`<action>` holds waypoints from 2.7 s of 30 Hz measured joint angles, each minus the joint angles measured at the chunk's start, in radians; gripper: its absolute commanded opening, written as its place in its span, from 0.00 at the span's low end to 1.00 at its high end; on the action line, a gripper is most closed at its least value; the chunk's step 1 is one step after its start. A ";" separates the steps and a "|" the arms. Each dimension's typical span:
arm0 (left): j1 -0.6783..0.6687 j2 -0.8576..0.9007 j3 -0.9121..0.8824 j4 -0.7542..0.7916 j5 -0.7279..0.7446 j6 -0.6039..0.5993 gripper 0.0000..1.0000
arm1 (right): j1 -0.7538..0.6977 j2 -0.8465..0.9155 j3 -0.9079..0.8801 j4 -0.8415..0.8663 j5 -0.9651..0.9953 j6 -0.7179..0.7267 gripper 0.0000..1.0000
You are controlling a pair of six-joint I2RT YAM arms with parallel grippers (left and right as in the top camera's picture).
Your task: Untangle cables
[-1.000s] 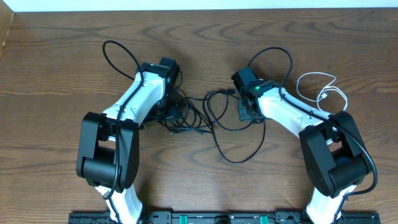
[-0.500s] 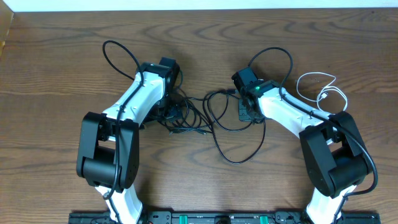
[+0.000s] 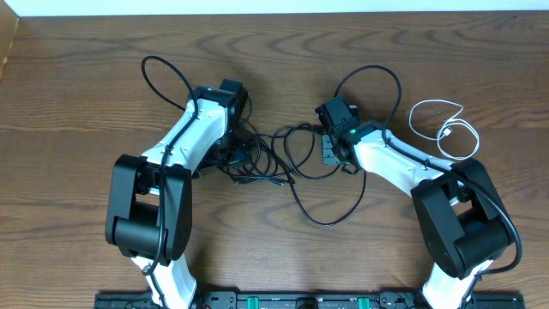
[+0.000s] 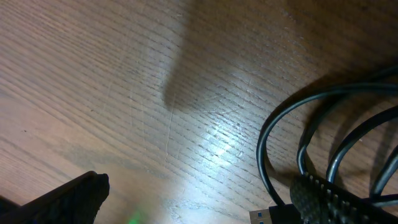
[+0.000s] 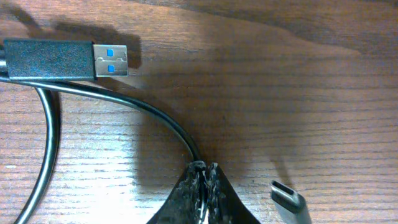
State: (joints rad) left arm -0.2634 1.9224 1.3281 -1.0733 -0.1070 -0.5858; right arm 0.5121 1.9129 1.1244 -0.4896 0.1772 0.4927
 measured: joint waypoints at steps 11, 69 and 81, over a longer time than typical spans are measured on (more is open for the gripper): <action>0.000 0.000 0.000 0.000 0.000 0.000 0.98 | 0.000 0.000 -0.001 0.000 0.003 0.000 0.09; 0.223 -0.063 0.000 0.218 0.301 0.272 0.68 | 0.021 -0.374 -0.047 -0.011 -0.333 -0.014 0.39; 0.325 -0.090 -0.013 0.230 0.561 0.411 0.76 | 0.054 -0.363 -0.047 0.116 -0.504 0.016 0.54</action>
State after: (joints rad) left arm 0.0620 1.8324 1.3148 -0.8436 0.4541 -0.1745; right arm 0.5663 1.5501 1.0775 -0.3737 -0.3267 0.5083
